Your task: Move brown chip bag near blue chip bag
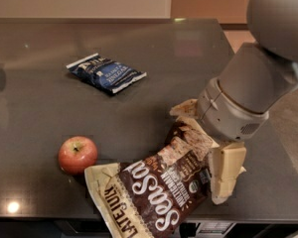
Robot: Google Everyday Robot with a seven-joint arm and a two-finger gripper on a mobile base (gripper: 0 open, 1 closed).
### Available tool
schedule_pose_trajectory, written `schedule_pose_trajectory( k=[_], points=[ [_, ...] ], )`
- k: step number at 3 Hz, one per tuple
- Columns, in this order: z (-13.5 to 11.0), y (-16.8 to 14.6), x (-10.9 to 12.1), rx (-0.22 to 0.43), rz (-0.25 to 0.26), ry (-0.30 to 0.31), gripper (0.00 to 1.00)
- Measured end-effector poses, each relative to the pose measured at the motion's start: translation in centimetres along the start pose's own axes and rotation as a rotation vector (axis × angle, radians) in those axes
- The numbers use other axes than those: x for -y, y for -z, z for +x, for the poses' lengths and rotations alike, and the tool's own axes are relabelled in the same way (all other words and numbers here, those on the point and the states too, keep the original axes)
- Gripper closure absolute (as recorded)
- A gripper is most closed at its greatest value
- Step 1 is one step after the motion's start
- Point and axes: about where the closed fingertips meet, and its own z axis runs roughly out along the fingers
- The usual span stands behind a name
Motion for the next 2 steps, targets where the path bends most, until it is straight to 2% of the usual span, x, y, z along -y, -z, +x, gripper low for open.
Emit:
schedule_pose_trajectory(
  k=[1,2],
  points=[
    [-0.62,-1.23,-0.03,0.007,-0.01,0.023,0.0],
    [-0.73,-1.89,0.09,-0.005,-0.014,0.044,0.17]
  ],
)
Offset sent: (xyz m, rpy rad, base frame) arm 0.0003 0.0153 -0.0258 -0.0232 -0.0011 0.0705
